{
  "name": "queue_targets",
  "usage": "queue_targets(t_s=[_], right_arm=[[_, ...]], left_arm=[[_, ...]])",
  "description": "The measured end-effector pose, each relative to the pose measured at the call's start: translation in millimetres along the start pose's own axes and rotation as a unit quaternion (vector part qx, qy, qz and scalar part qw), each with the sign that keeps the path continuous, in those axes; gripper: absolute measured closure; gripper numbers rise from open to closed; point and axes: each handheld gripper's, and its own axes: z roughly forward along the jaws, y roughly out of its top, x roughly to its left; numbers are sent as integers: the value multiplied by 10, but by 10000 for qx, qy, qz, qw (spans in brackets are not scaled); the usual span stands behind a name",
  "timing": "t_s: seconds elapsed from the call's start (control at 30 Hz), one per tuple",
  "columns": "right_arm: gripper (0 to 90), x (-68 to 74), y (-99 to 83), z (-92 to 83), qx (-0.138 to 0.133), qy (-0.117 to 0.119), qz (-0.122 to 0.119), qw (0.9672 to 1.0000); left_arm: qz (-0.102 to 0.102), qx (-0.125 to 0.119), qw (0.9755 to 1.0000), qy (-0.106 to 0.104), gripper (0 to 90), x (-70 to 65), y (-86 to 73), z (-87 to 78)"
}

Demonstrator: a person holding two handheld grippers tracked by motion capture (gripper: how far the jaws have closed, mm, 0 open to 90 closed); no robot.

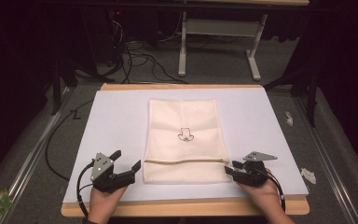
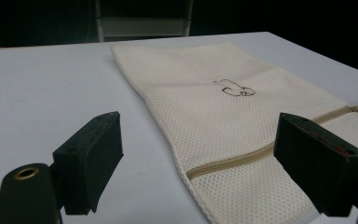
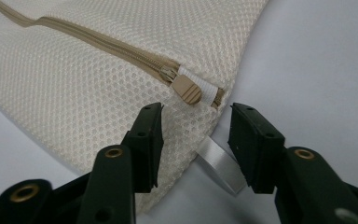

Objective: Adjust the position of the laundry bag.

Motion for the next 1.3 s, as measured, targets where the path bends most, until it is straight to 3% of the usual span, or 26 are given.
queue_targets(t_s=[0.1,0.23,0.57,0.8,1.3], right_arm=[[651,30,-7,3,13,-169,-142,9998],[691,57,-7,5,37,-222,-208,9995],[866,66,-3,11,50,-55,-164,9998],[884,58,11,-4,39,21,-103,9999],[889,64,64,-146,-456,63,-39,9989]], left_arm=[[-5,-4,10000,-4,161,-2,2,0],[6,0,10000,-2,160,-2,2,-1],[17,27,10000,-14,161,-13,-6,16],[5,50,10000,-15,162,-16,-10,19],[-28,138,9999,-76,174,-34,-25,55]])
